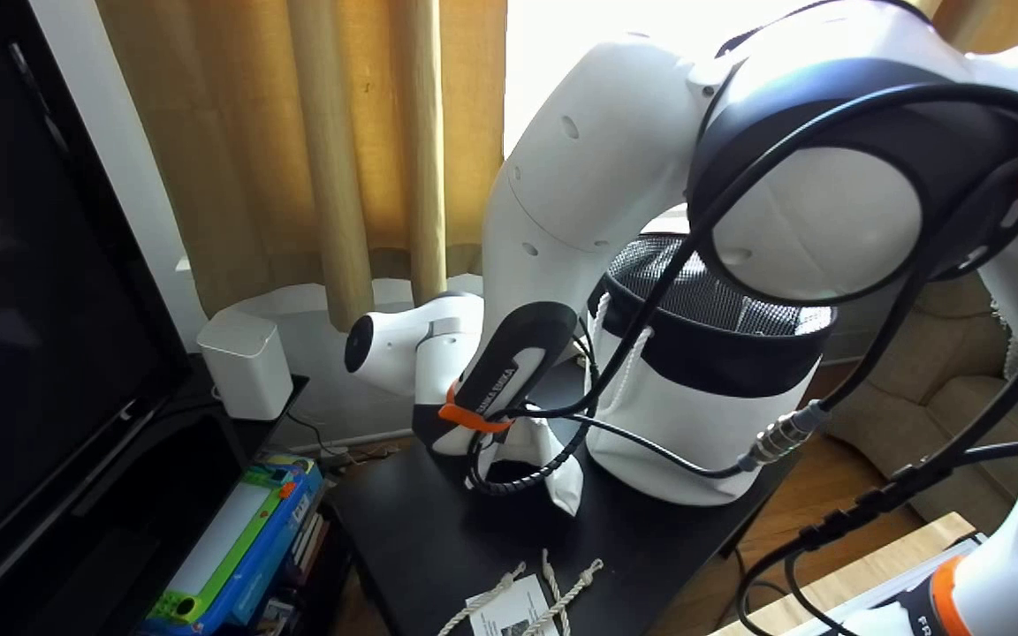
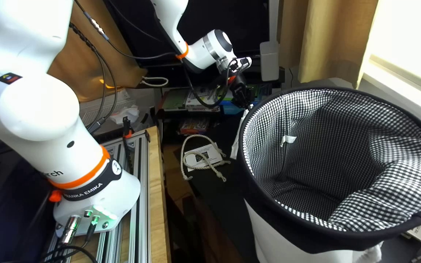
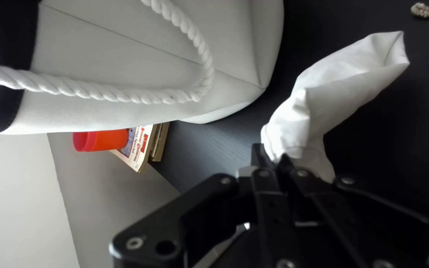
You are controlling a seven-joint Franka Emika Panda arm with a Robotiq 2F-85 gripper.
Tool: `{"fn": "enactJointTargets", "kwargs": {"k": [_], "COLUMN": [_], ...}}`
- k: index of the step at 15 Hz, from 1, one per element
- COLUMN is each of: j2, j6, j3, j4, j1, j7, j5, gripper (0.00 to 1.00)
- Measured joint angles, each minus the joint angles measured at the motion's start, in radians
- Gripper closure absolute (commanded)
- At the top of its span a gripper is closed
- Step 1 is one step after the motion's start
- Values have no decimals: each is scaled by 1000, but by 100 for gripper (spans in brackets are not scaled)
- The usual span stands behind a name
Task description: Put the cloth on the edge of the laundry basket
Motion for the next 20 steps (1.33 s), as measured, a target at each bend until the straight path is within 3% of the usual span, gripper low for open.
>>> {"fn": "enactJointTargets", "kwargs": {"k": [6,13,20], "j2": [-110,-237,-253], "j6": [-133,-513,-876], "j3": [37,171,248], "j4": [-1,49,193], "j1": [-31,-115,-161], "j7": [-2,26,152], "j5": [-114,-84,14], "gripper": [99,99,99]}}
